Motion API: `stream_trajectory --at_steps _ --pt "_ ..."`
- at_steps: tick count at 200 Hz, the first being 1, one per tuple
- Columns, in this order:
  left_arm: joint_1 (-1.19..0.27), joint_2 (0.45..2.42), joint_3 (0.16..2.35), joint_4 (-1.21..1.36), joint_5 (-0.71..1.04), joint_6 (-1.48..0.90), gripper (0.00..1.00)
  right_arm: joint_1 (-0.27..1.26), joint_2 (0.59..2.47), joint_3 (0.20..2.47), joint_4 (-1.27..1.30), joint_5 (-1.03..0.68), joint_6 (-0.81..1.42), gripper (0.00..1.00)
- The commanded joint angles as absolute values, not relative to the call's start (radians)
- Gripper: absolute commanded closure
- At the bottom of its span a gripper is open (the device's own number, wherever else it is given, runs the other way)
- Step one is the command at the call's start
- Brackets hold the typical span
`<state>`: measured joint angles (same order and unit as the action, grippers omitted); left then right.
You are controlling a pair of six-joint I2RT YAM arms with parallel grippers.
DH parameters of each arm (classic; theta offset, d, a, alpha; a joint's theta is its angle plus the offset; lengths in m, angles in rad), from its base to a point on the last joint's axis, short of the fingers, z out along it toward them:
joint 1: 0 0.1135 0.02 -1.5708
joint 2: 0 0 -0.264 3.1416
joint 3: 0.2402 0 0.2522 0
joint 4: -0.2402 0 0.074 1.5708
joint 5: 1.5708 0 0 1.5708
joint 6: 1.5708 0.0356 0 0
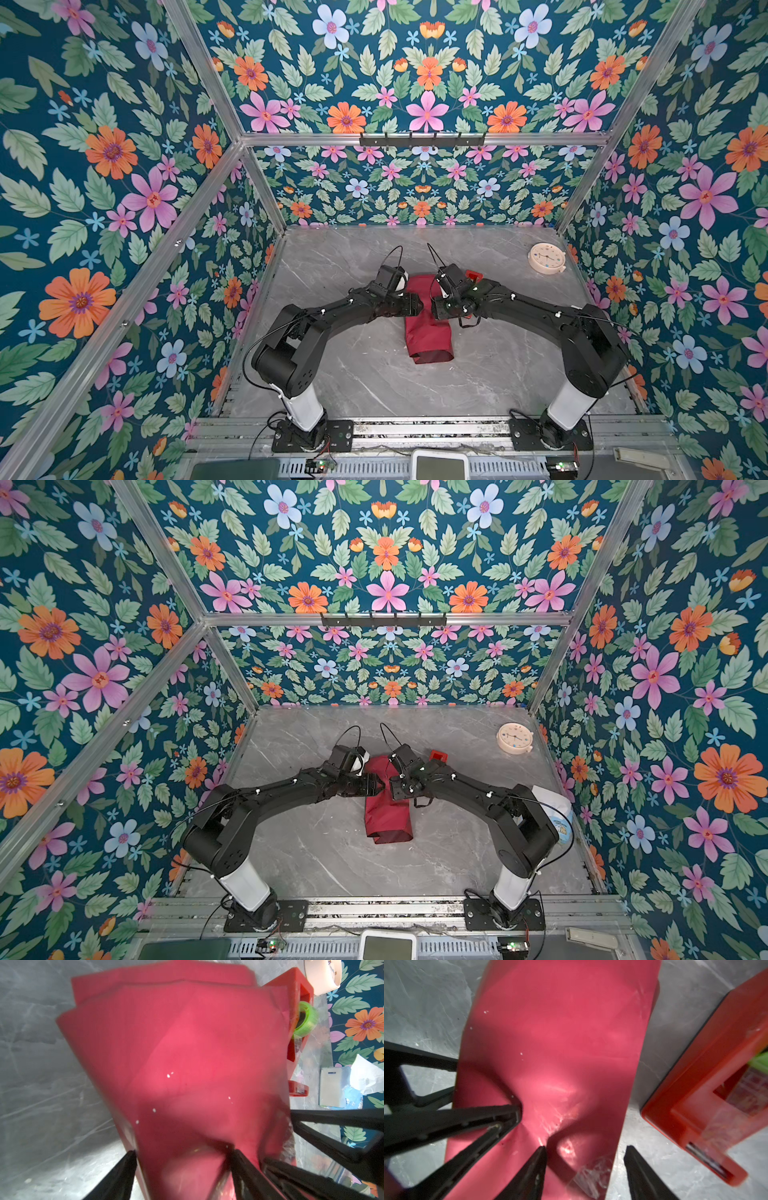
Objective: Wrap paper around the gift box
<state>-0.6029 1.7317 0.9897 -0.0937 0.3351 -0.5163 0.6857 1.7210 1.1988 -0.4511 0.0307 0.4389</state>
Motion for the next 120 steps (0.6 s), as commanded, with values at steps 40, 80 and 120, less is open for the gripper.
stream_trajectory --at_steps 40,80,120 --pt "-0.603 1.763 0.979 -0.265 0.198 -0.485 0.27 0.650 1.709 1.150 -0.341 -0.099 0.454 0.37" --pt "-0.603 1.761 0.980 -0.270 0.195 -0.485 0.27 0.624 1.716 1.123 -0.285 -0.185 0.462 0.38" --pt "-0.603 1.763 0.982 -0.268 0.199 -0.486 0.27 0.599 1.727 1.087 -0.218 -0.278 0.481 0.39"
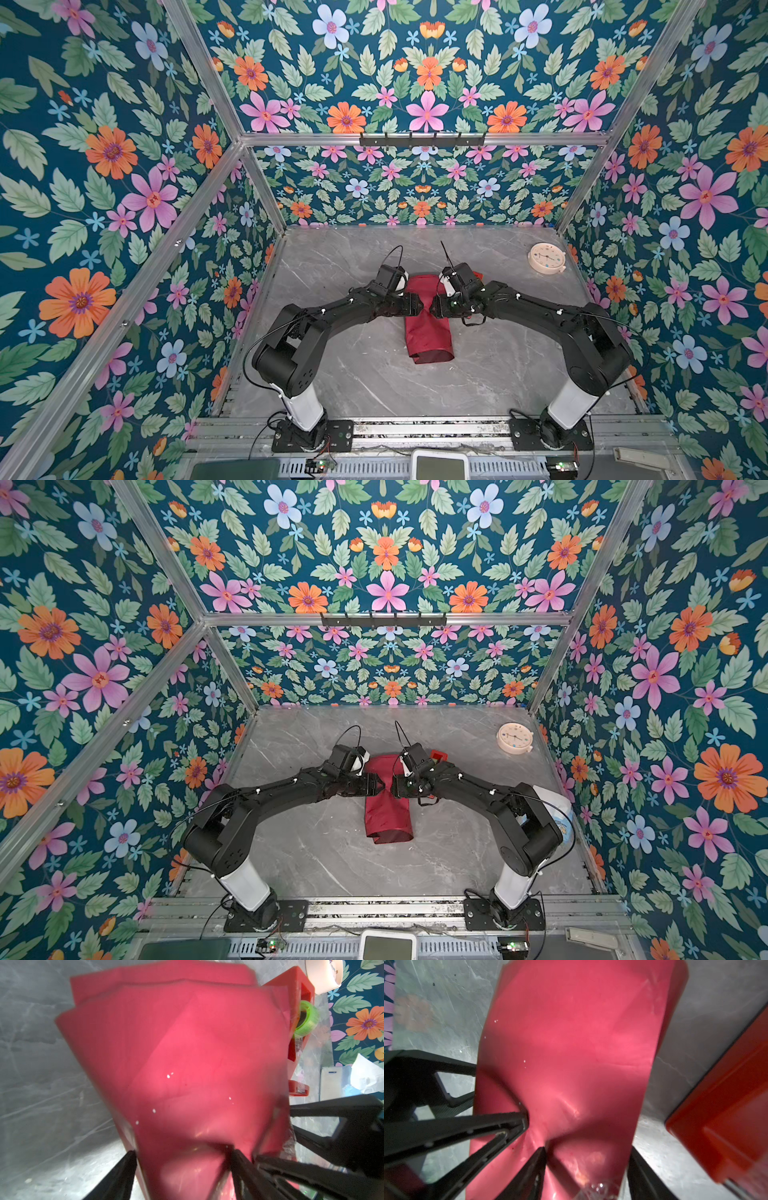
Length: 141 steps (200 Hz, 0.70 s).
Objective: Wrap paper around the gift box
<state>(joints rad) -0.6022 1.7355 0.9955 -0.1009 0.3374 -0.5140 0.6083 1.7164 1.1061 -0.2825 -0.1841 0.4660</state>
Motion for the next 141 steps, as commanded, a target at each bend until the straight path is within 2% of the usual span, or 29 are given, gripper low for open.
stream_trajectory --at_steps 1,80,95,127,141 --pt "-0.603 1.763 0.982 -0.269 0.199 -0.486 0.27 0.598 1.727 1.087 -0.217 -0.279 0.483 0.39" --pt "-0.603 1.763 0.983 -0.267 0.199 -0.488 0.27 0.530 1.702 1.060 -0.193 -0.354 0.514 0.24" --pt "-0.603 1.763 0.983 -0.265 0.199 -0.487 0.28 0.523 1.668 1.054 -0.215 -0.339 0.504 0.16" --pt "-0.603 1.760 0.983 -0.265 0.199 -0.490 0.27 0.522 1.573 1.024 -0.241 -0.304 0.494 0.16" --pt "-0.603 1.759 0.982 -0.261 0.201 -0.492 0.27 0.522 1.570 1.018 -0.252 -0.290 0.495 0.19"
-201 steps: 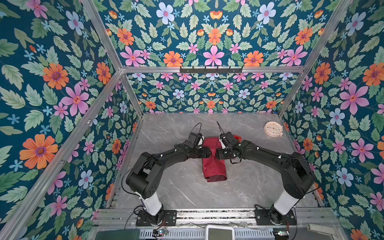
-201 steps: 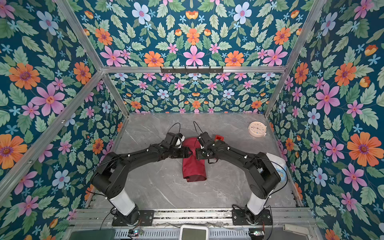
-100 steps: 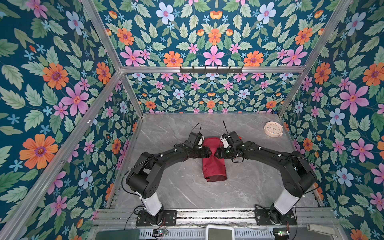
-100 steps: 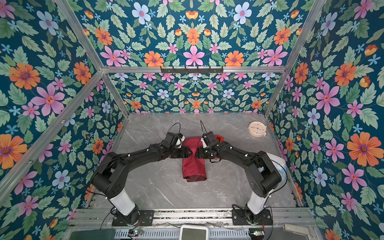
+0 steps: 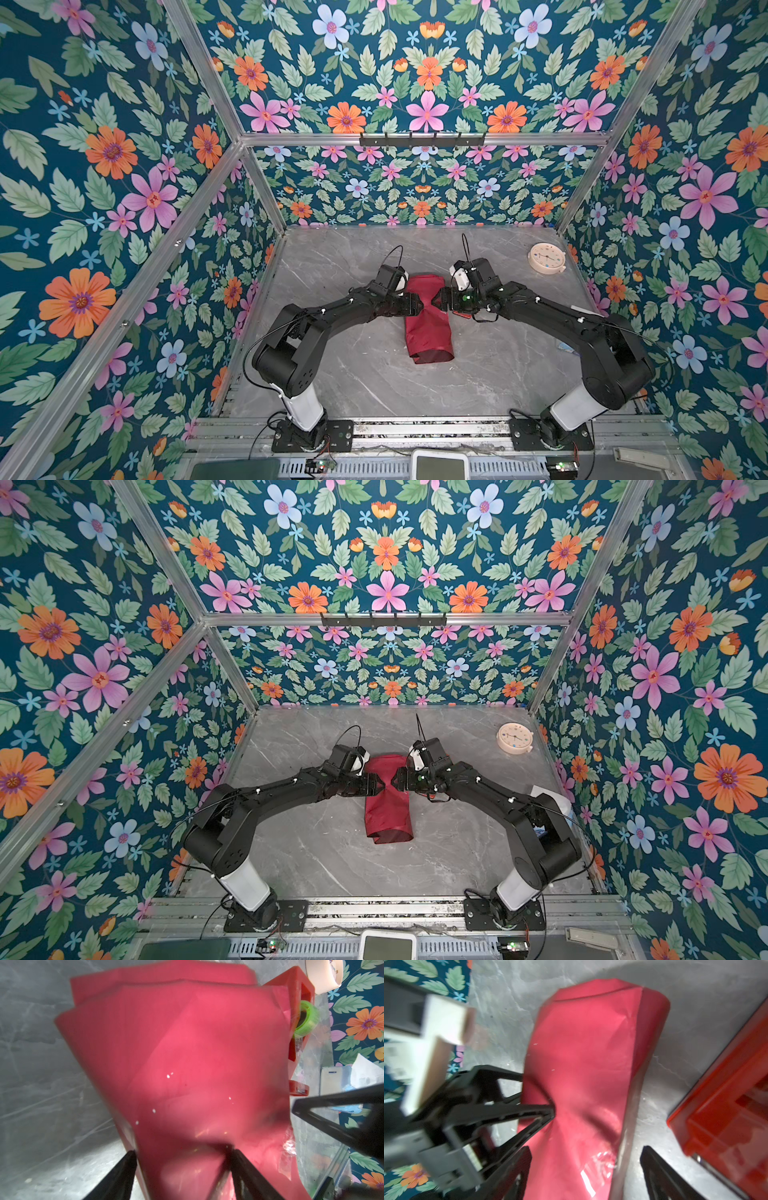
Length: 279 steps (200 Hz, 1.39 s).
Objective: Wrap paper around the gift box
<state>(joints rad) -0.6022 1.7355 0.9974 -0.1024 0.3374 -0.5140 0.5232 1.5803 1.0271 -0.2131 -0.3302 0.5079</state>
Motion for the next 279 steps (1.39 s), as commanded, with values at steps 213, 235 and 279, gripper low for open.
stream_trajectory --at_steps 213,235,279 --pt "-0.602 1.575 0.934 -0.133 0.278 -0.584 0.03 0.523 1.513 0.962 -0.258 -0.312 0.484 0.28" --pt "-0.592 1.552 0.885 -0.094 0.313 -0.625 0.08 0.522 1.555 0.965 -0.211 -0.335 0.517 0.29" --pt "-0.591 1.620 0.865 0.027 0.484 -0.709 0.25 0.524 1.636 0.987 -0.110 -0.419 0.580 0.37"
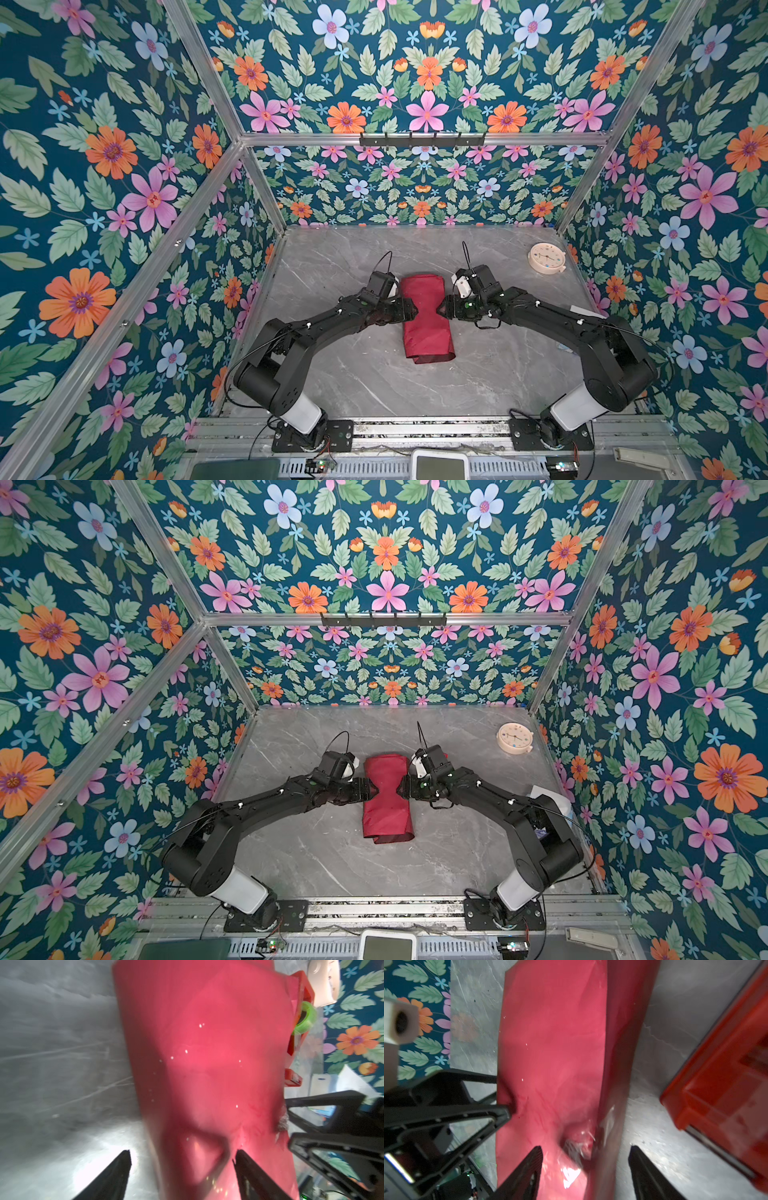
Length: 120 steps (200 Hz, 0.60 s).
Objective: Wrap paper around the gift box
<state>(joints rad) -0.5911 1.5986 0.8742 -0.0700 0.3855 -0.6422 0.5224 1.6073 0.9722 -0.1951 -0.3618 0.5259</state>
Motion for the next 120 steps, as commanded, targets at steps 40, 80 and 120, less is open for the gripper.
stream_trajectory --at_steps 40,80,120 --pt "-0.541 1.670 0.889 0.044 0.461 -0.709 0.27 0.522 1.730 1.067 -0.086 -0.408 0.595 0.40" --pt "-0.465 1.723 0.964 0.005 0.437 -0.629 0.23 0.521 1.835 1.193 -0.094 -0.373 0.593 0.38" --pt "-0.458 1.634 0.916 -0.014 0.388 -0.571 0.10 0.515 1.761 1.203 -0.229 -0.232 0.468 0.25"
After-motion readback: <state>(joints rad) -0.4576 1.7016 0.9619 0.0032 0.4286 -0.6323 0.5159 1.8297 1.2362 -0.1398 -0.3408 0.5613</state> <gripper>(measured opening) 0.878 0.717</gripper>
